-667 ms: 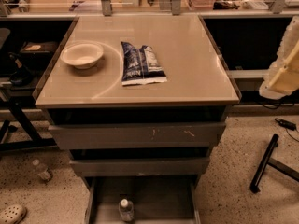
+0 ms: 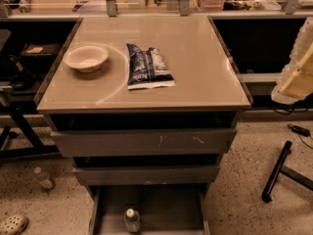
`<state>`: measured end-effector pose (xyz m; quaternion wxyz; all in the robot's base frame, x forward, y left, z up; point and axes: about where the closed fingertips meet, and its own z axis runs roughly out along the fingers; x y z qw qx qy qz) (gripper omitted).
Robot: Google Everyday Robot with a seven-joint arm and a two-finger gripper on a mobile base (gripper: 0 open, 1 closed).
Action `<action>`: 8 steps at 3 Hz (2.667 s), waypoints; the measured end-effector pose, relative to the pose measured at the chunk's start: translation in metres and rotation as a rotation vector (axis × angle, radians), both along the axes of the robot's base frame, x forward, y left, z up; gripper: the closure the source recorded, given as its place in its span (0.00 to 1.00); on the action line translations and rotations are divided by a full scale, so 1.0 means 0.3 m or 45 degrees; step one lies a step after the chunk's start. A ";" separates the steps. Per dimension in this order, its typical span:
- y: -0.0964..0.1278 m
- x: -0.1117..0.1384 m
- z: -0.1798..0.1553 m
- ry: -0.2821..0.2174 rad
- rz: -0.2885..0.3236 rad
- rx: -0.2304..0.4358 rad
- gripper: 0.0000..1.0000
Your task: Pick blue plastic bottle from bottom drawer and place on counter
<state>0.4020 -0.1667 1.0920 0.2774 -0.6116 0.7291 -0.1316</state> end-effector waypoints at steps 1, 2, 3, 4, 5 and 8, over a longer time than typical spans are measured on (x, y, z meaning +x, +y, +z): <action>0.000 0.000 0.000 0.000 0.000 0.000 0.00; 0.000 0.000 0.000 0.000 0.000 0.000 0.00; 0.000 0.000 0.000 0.000 0.000 0.000 0.00; 0.000 0.000 0.000 0.000 0.000 0.000 0.00; 0.038 -0.051 -0.135 0.138 -0.005 0.066 0.00; 0.203 -0.279 -0.564 0.587 -0.022 0.227 0.00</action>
Offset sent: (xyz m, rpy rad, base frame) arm -0.1349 0.0698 -0.3030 0.0710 0.6176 0.1074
